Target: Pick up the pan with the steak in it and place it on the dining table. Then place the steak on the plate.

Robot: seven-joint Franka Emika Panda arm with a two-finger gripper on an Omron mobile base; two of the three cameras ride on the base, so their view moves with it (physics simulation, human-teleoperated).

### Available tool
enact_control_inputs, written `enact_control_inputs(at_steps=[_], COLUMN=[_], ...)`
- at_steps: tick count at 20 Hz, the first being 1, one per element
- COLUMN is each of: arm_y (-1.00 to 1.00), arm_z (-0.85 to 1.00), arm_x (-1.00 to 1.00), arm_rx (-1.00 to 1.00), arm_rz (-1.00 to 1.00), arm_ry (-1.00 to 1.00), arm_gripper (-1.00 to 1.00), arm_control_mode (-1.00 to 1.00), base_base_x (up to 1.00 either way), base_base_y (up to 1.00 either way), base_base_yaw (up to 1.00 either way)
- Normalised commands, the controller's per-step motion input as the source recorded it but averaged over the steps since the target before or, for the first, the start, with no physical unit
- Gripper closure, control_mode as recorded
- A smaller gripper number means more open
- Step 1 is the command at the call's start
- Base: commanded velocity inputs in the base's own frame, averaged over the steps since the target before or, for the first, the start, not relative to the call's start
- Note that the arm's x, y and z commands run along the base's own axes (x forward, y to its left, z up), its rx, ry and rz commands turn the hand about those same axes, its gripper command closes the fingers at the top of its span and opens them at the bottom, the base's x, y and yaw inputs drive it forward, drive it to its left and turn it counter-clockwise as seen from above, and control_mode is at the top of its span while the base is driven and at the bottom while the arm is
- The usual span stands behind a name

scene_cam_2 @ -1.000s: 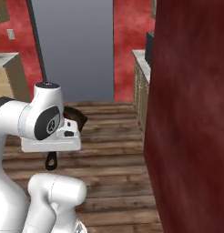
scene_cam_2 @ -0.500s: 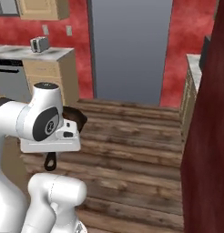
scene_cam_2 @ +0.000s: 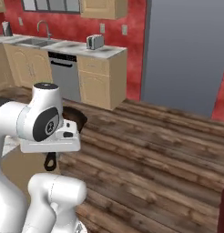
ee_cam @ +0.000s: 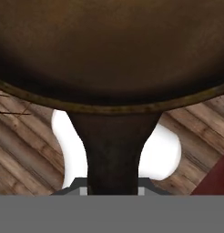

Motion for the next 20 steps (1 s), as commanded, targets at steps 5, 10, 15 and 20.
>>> enact_control_inputs(at_steps=[5,10,15,20], arm_y=[0.00,0.00,0.00,0.00], arm_z=[0.00,0.00,0.00,0.00], arm_x=[0.00,0.00,0.00,0.00], arm_rx=[0.00,0.00,0.00,0.00], arm_rz=[0.00,0.00,0.00,0.00], arm_ry=[0.00,0.00,0.00,0.00], arm_gripper=[1.00,1.00,1.00,1.00], arm_control_mode=[1.00,1.00,1.00,1.00], base_base_x=[-0.04,-0.05,-0.06,-0.07], base_base_y=[0.00,0.00,0.00,0.00], base_base_yaw=[0.49,0.50,0.50,0.50])
